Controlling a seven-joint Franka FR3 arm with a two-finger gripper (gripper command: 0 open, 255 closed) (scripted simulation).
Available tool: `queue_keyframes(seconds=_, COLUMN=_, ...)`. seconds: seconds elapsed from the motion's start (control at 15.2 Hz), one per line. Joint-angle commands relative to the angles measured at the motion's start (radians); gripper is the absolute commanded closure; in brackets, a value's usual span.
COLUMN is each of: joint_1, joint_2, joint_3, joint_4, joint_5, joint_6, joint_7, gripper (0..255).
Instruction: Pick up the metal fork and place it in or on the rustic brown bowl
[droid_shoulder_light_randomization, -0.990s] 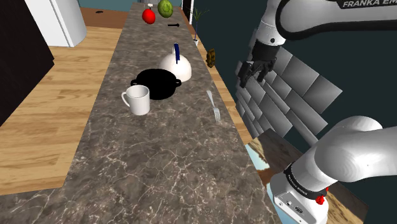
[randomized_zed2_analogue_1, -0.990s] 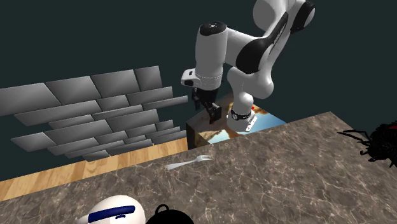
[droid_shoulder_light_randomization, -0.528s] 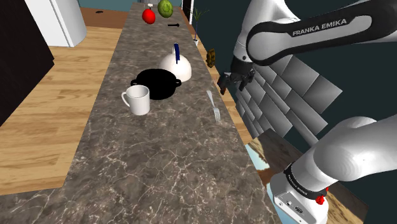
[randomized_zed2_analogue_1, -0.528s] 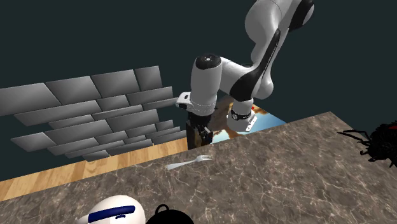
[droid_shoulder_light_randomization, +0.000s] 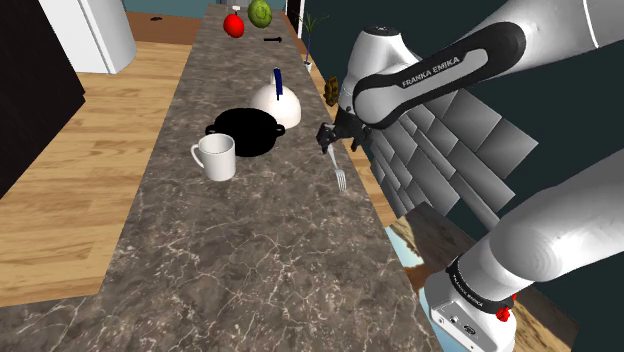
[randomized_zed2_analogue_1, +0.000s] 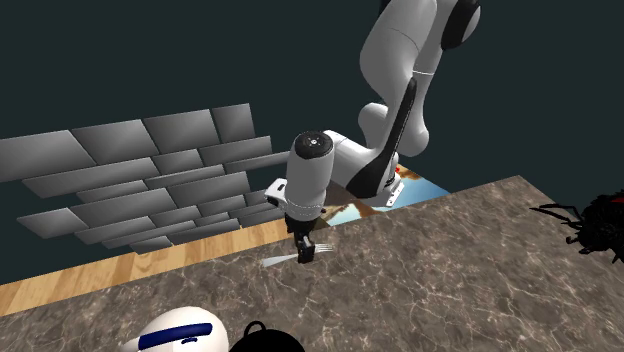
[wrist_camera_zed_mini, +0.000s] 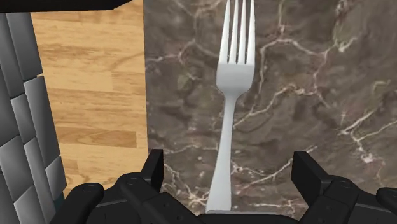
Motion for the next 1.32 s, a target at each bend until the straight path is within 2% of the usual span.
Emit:
queue_keyframes(seconds=0.0, joint_1=-0.007, joint_2=0.036, joint_3=0.005, joint_4=0.003, joint_5=-0.016, joint_6=0.036, joint_7=0.021, gripper=0)
queue_keyframes(seconds=0.33, joint_1=-0.020, joint_2=0.110, joint_3=0.009, joint_4=-0.007, joint_5=-0.058, joint_6=0.117, joint_7=0.050, gripper=0)
queue_keyframes(seconds=0.86, joint_1=-0.020, joint_2=0.110, joint_3=0.009, joint_4=-0.007, joint_5=-0.058, joint_6=0.117, joint_7=0.050, gripper=0)
queue_keyframes(seconds=0.92, joint_1=-0.020, joint_2=0.110, joint_3=0.009, joint_4=-0.007, joint_5=-0.058, joint_6=0.117, joint_7=0.050, gripper=255)
queue_keyframes(seconds=1.25, joint_1=-0.020, joint_2=0.110, joint_3=0.009, joint_4=-0.007, joint_5=-0.058, joint_6=0.117, joint_7=0.050, gripper=255)
